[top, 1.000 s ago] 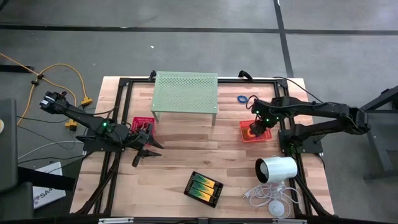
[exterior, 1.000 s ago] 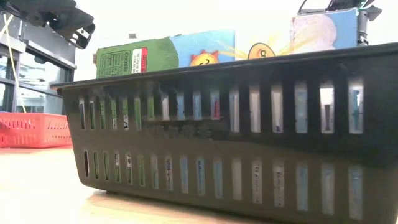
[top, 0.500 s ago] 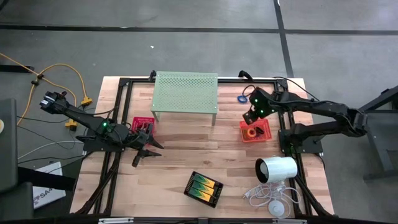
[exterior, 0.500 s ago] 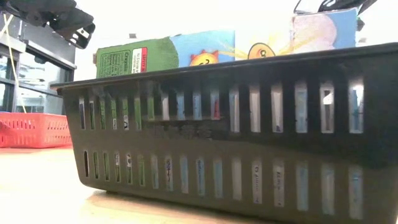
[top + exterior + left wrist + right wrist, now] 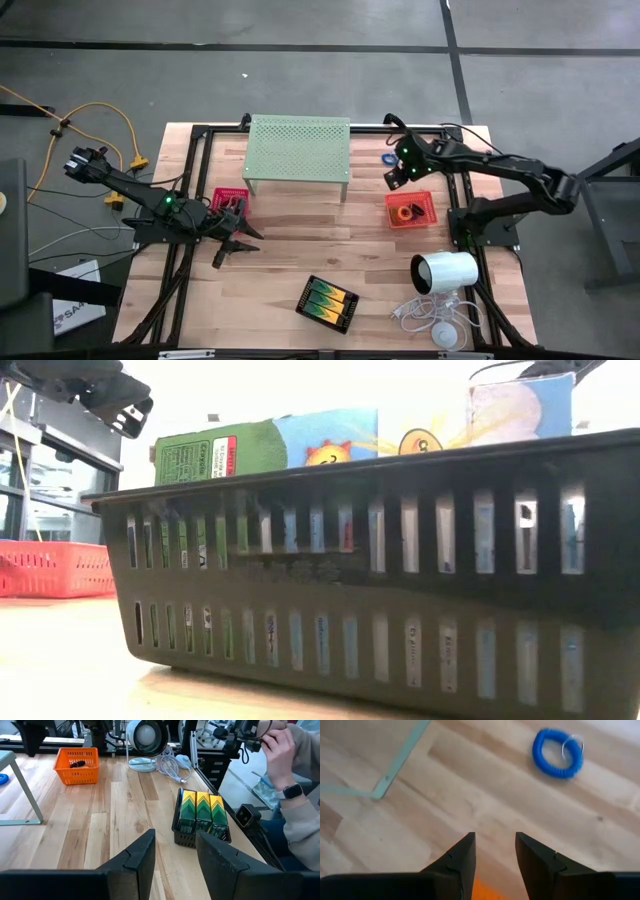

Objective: Pick & Place Office Desk Supplies
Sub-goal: Put the blue spring keychain into the orange bin

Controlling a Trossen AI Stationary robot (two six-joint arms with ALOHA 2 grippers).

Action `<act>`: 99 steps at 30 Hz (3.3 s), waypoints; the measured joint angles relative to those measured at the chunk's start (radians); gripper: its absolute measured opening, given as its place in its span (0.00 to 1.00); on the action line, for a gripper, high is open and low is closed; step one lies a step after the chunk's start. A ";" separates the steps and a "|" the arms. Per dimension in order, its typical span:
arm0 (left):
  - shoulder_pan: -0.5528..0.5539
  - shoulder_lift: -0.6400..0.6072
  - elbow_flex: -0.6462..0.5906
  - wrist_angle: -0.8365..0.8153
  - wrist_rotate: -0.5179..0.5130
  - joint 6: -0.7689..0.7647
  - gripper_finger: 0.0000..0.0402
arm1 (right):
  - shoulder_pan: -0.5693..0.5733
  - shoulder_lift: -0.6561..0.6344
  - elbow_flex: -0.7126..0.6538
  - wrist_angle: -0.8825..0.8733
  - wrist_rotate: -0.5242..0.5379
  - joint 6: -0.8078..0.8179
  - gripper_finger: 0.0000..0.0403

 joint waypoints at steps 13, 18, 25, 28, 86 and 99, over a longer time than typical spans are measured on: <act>0.000 0.000 0.000 0.000 -0.001 0.000 0.34 | -0.094 0.225 0.169 0.046 0.047 -0.192 0.31; 0.000 0.000 0.000 0.000 -0.004 0.000 0.34 | -0.114 0.309 0.294 -0.048 0.091 -0.282 0.31; 0.000 0.000 0.000 0.000 -0.003 0.000 0.34 | -0.160 0.423 0.411 -0.176 0.104 -0.293 0.31; 0.000 0.000 0.000 0.000 -0.003 0.000 0.34 | -0.178 0.463 0.435 -0.207 0.104 -0.264 0.31; 0.000 0.000 0.000 0.000 -0.003 0.000 0.34 | -0.231 0.608 0.438 -0.136 0.108 -0.201 0.31; 0.000 0.000 0.000 0.000 -0.003 0.000 0.34 | -0.231 0.664 0.439 -0.135 0.103 -0.201 0.31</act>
